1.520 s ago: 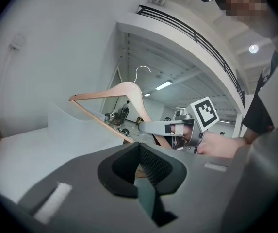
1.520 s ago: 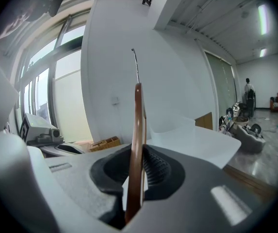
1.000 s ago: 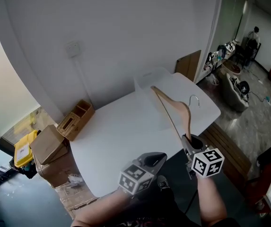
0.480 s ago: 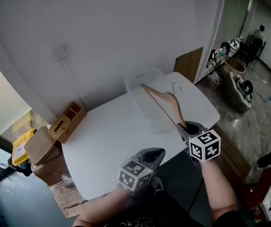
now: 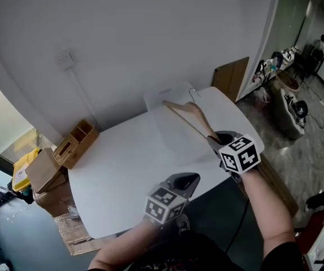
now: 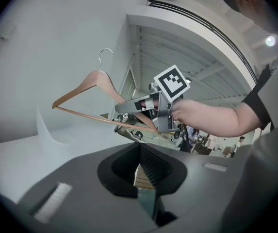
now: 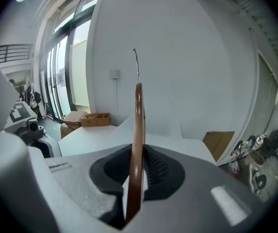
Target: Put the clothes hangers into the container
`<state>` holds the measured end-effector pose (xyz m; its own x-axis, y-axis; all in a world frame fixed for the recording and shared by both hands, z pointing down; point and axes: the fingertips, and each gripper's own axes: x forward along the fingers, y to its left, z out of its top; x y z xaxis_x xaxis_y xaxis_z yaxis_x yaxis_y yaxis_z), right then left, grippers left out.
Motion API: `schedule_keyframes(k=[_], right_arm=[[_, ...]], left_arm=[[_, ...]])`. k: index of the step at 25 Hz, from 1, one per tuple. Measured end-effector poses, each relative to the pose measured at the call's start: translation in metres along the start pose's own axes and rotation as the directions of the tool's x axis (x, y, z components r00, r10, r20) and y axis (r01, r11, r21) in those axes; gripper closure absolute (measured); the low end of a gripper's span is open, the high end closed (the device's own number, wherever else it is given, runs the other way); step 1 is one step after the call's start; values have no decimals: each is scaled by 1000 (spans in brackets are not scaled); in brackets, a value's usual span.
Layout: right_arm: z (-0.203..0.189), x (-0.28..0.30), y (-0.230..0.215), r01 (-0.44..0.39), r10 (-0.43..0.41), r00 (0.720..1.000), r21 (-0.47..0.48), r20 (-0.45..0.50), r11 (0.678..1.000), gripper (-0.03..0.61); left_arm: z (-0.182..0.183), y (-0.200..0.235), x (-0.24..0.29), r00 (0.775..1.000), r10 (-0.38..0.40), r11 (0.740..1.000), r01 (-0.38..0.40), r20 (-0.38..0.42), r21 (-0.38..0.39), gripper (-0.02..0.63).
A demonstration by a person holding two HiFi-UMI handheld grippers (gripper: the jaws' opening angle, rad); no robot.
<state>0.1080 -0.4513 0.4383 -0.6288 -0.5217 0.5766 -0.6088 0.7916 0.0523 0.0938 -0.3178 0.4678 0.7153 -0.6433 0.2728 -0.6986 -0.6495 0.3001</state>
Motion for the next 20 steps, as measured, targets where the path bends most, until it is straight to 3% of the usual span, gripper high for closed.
schedule_keyframes(k=[10, 20], right_arm=[[1, 58, -35, -88, 62, 984, -157, -165, 984, 529], [1, 114, -44, -205, 145, 951, -207, -272, 957, 529]], left_arm=[[6, 25, 38, 999, 54, 998, -54, -4, -31, 609], [1, 46, 60, 993, 117, 991, -119, -25, -64, 609]])
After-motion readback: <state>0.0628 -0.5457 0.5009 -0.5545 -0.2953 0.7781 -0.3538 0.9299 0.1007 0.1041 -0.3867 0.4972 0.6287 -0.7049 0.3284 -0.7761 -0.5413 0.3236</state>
